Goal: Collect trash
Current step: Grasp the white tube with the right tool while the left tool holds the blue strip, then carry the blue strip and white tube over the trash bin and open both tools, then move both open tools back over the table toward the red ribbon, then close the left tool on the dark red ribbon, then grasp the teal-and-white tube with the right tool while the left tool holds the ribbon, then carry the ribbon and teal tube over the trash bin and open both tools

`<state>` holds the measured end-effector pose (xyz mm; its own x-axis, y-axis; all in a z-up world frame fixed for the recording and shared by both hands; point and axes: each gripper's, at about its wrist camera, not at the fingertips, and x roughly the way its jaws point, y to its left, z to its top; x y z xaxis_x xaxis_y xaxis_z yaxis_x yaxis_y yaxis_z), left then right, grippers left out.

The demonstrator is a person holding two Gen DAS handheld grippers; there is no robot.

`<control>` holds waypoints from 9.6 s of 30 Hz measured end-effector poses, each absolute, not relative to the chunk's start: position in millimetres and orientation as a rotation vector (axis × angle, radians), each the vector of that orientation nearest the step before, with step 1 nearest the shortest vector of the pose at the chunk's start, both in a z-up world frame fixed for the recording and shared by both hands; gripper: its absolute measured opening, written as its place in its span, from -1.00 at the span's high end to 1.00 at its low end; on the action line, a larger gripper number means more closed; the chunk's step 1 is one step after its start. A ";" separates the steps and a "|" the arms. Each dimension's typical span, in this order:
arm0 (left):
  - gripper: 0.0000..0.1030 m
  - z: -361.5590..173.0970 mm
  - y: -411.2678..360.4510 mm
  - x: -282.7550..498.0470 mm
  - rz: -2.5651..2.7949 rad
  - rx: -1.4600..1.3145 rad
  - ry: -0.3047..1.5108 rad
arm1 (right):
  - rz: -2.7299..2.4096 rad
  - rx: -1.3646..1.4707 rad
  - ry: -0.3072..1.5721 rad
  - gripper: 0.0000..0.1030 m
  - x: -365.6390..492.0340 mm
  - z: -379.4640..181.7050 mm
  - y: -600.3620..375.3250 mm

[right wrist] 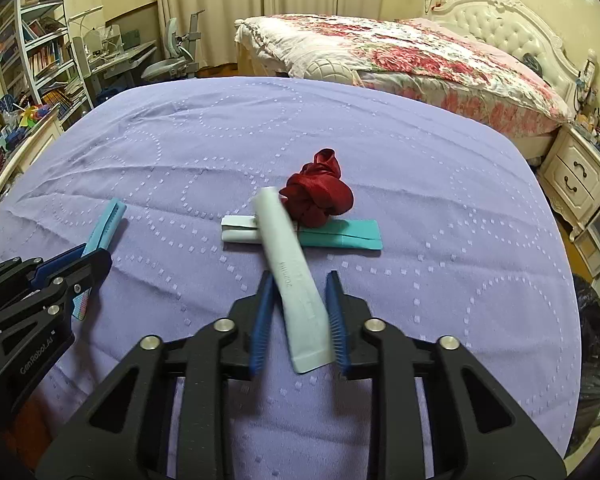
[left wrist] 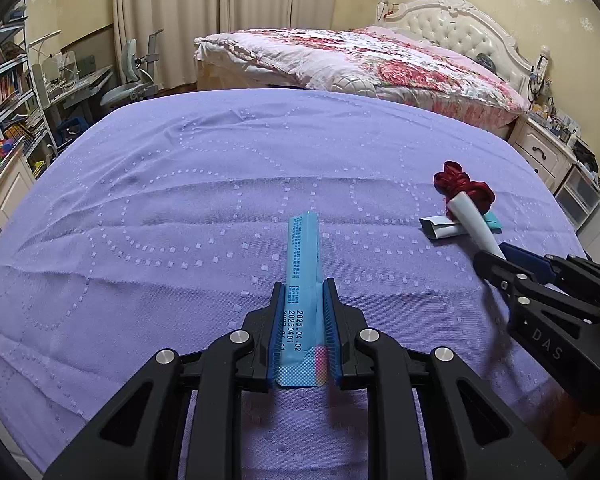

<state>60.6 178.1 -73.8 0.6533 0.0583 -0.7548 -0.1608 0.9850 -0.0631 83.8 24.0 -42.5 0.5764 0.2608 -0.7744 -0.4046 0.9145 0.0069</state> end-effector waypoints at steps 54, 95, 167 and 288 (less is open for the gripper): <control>0.61 -55.3 40.5 53.9 -0.141 0.005 0.787 | 0.106 0.034 0.812 0.65 34.8 -36.0 -138.8; 0.61 -59.3 -175.8 125.5 -0.378 0.235 0.729 | -0.265 0.179 0.772 0.64 67.2 -40.3 -310.9; 0.55 -61.4 77.3 161.0 -0.005 0.016 0.843 | 0.100 -0.003 0.848 -0.16 117.5 -38.0 -98.4; 0.55 -39.6 -150.6 120.1 -0.410 0.140 0.700 | -0.266 0.114 0.758 0.72 63.9 -32.5 -304.3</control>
<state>120.1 -150.6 -39.6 0.6889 -0.3193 -0.6507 0.4119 0.9112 -0.0110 63.9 -304.3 -32.5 0.6945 -0.1969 -0.6920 0.2789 0.9603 0.0067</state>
